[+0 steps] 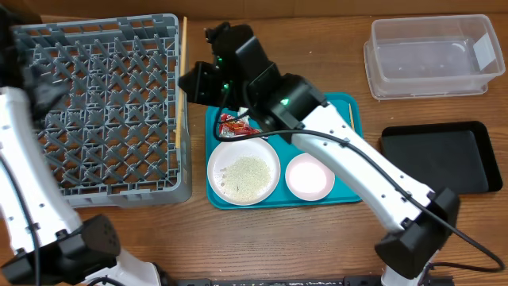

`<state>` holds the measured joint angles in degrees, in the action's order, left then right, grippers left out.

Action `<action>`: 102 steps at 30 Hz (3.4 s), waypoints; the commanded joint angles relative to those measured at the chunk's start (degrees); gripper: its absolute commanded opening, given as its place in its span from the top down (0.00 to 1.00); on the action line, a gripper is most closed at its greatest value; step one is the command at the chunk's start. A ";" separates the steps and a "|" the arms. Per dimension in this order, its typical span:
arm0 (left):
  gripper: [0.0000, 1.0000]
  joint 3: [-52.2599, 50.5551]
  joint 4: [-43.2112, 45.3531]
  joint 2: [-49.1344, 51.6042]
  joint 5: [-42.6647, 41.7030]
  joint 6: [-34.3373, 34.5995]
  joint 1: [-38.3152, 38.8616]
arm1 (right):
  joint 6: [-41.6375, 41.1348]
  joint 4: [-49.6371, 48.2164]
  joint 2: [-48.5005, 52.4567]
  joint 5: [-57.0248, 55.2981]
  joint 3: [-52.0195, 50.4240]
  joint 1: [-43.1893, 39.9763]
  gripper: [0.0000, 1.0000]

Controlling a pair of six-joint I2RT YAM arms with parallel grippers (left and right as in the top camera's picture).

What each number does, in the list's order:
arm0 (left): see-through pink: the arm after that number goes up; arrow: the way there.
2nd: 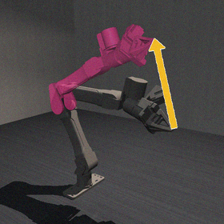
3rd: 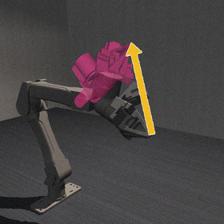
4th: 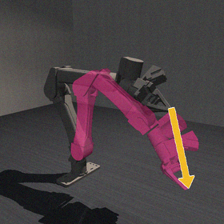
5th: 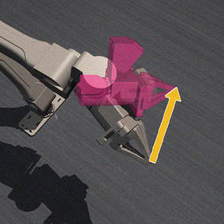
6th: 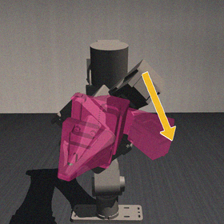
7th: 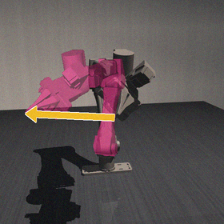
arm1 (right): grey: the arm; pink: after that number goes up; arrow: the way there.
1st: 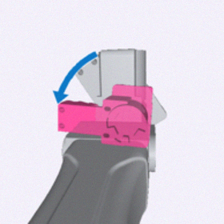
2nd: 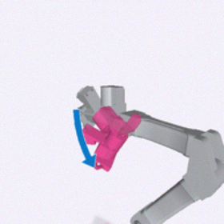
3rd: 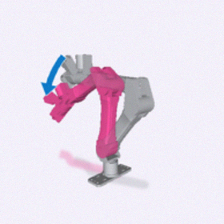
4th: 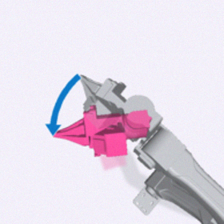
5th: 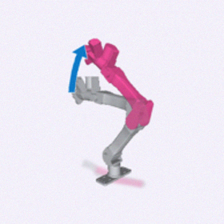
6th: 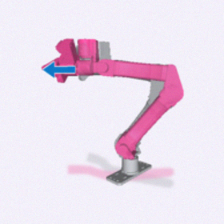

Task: Sort waste into correct bins and load items into the dishwasher
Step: 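Carry the chopstick left and insert it into the gray dish rack, then open the right gripper and return it to the remaining chopstick, then grasp the second wooden chopstick with the right gripper and lift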

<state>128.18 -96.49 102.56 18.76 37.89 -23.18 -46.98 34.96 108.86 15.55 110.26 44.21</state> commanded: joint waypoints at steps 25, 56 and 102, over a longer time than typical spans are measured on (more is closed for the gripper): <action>0.00 0.17 -0.31 0.50 1.49 2.40 -12.31 | 14.45 -16.96 23.08 4.02 0.66 2.99 0.93; 0.00 0.17 -0.31 0.50 1.49 2.40 -12.33 | 14.71 5.01 8.48 -3.21 4.70 -6.40 0.63; 0.00 0.17 -0.31 0.50 1.49 2.40 -12.31 | 37.27 5.44 -5.88 -19.37 -47.39 -35.45 0.64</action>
<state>128.18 -96.66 102.56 19.33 39.09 -35.62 -13.02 41.95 103.50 -3.25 63.99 8.67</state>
